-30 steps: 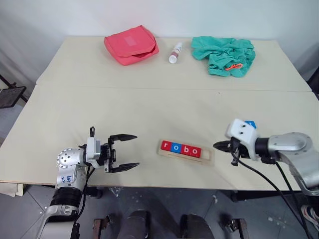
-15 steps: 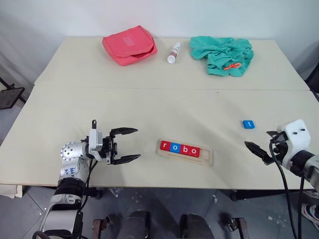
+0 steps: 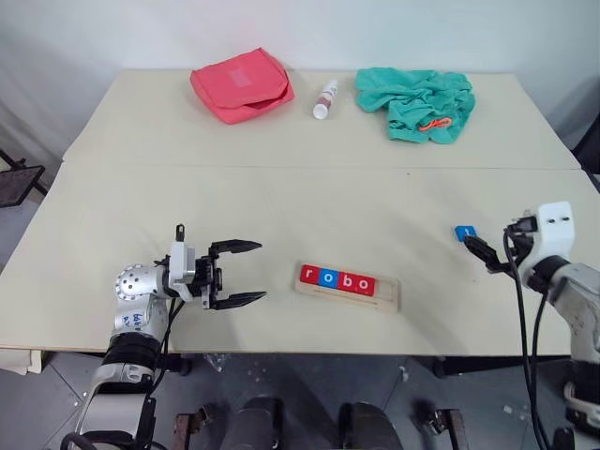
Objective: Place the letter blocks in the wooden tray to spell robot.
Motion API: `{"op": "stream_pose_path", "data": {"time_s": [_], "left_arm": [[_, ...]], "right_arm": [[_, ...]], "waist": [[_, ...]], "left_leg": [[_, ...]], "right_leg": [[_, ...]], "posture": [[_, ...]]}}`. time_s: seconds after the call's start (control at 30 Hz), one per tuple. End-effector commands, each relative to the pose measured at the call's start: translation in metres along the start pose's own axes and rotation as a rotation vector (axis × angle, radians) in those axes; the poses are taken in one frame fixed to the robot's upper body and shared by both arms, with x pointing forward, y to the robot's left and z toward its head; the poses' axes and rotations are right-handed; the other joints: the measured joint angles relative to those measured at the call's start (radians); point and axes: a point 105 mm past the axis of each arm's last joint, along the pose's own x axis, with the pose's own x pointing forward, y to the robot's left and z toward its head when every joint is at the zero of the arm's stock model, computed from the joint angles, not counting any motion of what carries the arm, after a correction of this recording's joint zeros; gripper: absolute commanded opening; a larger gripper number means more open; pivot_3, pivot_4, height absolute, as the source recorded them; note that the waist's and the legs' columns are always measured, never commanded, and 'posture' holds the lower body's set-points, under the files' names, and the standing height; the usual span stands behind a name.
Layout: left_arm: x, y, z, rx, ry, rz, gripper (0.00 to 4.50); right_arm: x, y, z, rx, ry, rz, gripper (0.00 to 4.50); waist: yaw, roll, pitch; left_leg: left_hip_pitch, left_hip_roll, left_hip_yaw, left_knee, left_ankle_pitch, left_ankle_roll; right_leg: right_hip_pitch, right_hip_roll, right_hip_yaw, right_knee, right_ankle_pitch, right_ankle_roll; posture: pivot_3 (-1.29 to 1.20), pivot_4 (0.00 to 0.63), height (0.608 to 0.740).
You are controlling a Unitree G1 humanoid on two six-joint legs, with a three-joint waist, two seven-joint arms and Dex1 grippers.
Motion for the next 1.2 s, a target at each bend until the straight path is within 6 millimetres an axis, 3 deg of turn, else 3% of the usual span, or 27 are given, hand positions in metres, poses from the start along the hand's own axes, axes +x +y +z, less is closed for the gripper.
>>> {"op": "stream_pose_path", "data": {"time_s": [0.03, 0.17, 0.37, 0.5, 0.67, 0.8, 0.9, 1.03, 1.2], "left_arm": [[-0.002, -0.008, 0.007, 0.029, -0.006, -0.061, 4.5], [-0.005, -0.011, 0.008, 0.036, -0.002, -0.043, 4.5], [-0.007, -0.014, 0.01, 0.04, 0.003, -0.028, 4.5], [-0.006, -0.016, 0.01, 0.04, 0.003, -0.025, 4.5], [-0.007, -0.018, 0.009, 0.033, 0.003, -0.033, 4.5], [-0.008, -0.018, 0.009, 0.027, 0.002, -0.04, 4.5], [-0.01, -0.017, 0.008, 0.019, 0.006, -0.05, 4.5], [-0.011, -0.014, 0.007, 0.016, 0.01, -0.06, 4.5], [-0.006, -0.01, 0.008, 0.019, 0.0, -0.075, 4.5]], "right_arm": [[0.008, -0.008, 0.001, 0.0, -0.003, -0.02, 4.49], [0.028, -0.002, -0.004, -0.008, 0.016, 0.005, 4.49], [0.034, 0.003, -0.011, -0.017, 0.03, 0.018, 4.49], [0.034, 0.008, -0.011, -0.015, 0.012, 0.019, 3.19], [0.02, 0.013, -0.005, -0.008, -0.031, 0.002, 1.47], [0.005, 0.019, 0.005, 0.013, -0.095, -0.034, 1.46], [-0.016, 0.034, 0.016, 0.007, -0.157, -0.057, 1.46], [-0.04, 0.066, 0.007, 0.078, -0.141, -0.037, 1.46], [-0.054, 0.076, -0.017, 0.133, -0.079, -0.105, 1.46]], "waist": [[0.001, 0.0, 0.0], [-0.004, 0.0, 0.0], [-0.014, 0.0, 0.0], [-0.015, 0.0, 0.0], [-0.009, 0.0, 0.0], [-0.012, 0.0, 0.0], [-0.012, 0.0, 0.0], [-0.009, 0.0, 0.0], [-0.007, 0.0, 0.0]], "left_leg": [[0.0, 0.0, 0.0, 0.0, 0.0, 0.0], [-0.001, 0.0, 0.0, 0.0, 0.0, 0.0], [-0.001, 0.0, 0.0, 0.0, 0.0, 0.0], [-0.001, 0.001, 0.0, 0.0, 0.0, 0.0], [-0.001, 0.0, -0.001, 0.0, 0.0, 0.0], [-0.001, 0.0, -0.001, 0.0, 0.0, 0.0], [-0.001, 0.001, -0.001, 0.0, 0.0, 0.0], [-0.001, 0.001, -0.002, -0.001, 0.0, 0.0], [-0.001, -0.001, -0.001, 0.0, 0.0, 0.0]], "right_leg": [[0.0, 0.0, 0.0, 0.0, 0.0, 0.0], [-0.001, 0.0, -0.001, 0.0, 0.0, 0.0], [-0.001, 0.0, -0.001, 0.001, 0.0, 0.0], [-0.001, 0.0, -0.001, 0.001, 0.0, 0.0], [-0.001, 0.0, -0.001, 0.001, 0.0, 0.0], [-0.001, 0.0, -0.001, 0.001, 0.0, 0.0], [-0.001, 0.0, 0.0, 0.001, 0.0, 0.0], [-0.002, 0.0, 0.0, 0.002, 0.0, 0.0], [-0.002, 0.0, 0.003, 0.002, 0.0, 0.0]], "posture": [[0.0, 0.15, 0.74], [0.0, 0.15, 0.74], [0.0, 0.15, 0.74], [0.0, 0.15, 0.74], [0.0, 0.15, 0.74], [0.0, 0.15, 0.74], [0.0, 0.15, 0.74], [0.0, 0.15, 0.74], [0.0, 0.15, 0.74]]}}
